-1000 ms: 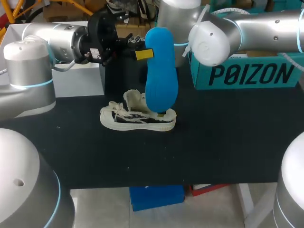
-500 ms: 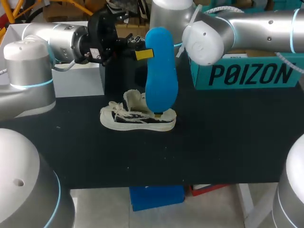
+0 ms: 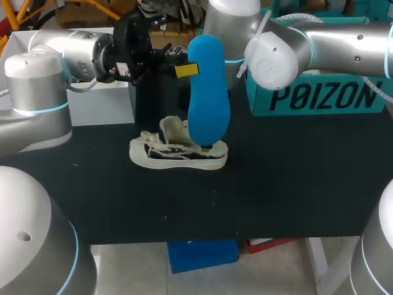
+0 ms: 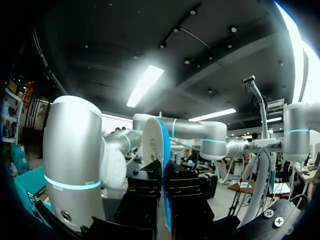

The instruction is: Take the shoe out of the shoebox, open the shoe tongue, remove and reinsert the insole, then place the shoe into the shoebox

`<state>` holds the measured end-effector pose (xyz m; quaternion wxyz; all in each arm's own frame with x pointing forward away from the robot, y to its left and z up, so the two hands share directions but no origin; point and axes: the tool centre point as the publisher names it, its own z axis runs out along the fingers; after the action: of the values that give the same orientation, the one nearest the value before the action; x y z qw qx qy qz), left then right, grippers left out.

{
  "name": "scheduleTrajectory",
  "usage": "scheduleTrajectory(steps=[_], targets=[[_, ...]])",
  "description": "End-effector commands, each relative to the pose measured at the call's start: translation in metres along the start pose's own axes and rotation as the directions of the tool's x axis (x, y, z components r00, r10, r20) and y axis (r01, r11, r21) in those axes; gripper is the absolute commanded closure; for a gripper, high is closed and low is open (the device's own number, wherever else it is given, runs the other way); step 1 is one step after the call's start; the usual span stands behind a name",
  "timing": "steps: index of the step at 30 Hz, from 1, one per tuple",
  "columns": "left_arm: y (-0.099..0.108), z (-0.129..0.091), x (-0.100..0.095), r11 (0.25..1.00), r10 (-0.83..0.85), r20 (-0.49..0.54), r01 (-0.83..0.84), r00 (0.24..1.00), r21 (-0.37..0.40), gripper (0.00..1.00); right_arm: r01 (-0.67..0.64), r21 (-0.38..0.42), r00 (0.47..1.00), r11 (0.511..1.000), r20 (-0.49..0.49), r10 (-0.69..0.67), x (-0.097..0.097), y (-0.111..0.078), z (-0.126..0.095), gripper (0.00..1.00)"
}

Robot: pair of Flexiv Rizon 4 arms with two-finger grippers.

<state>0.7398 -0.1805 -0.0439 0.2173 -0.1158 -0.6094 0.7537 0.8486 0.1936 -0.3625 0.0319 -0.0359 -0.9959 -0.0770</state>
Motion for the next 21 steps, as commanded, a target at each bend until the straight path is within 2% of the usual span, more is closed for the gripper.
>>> scheduleTrajectory(steps=[1, 5, 7, 21], targets=[[0.001, 0.001, 0.001, 1.000, 0.002, 0.004, -0.002, 1.000, 0.000, 1.00, 0.000, -0.080, 1.000, 0.997, 0.021, 0.002, 0.009, -0.015, -0.003, 0.00], [0.001, 0.001, 0.001, 1.000, 0.002, 0.004, -0.002, 1.000, 0.000, 1.00, 0.001, -0.136, 0.999, 0.991, 0.032, 0.003, 0.011, -0.023, 0.000, 0.00], [0.001, 0.001, 0.001, 1.000, 0.002, 0.004, -0.002, 1.000, 0.000, 1.00, 0.007, -0.192, 0.999, 0.981, 0.048, 0.002, 0.011, -0.025, 0.001, 0.00], [0.001, 0.001, 0.001, 1.000, 0.002, 0.004, -0.002, 1.000, 0.000, 1.00, 0.002, -0.389, 0.995, 0.921, 0.090, 0.036, 0.009, -0.030, 0.014, 0.00]])
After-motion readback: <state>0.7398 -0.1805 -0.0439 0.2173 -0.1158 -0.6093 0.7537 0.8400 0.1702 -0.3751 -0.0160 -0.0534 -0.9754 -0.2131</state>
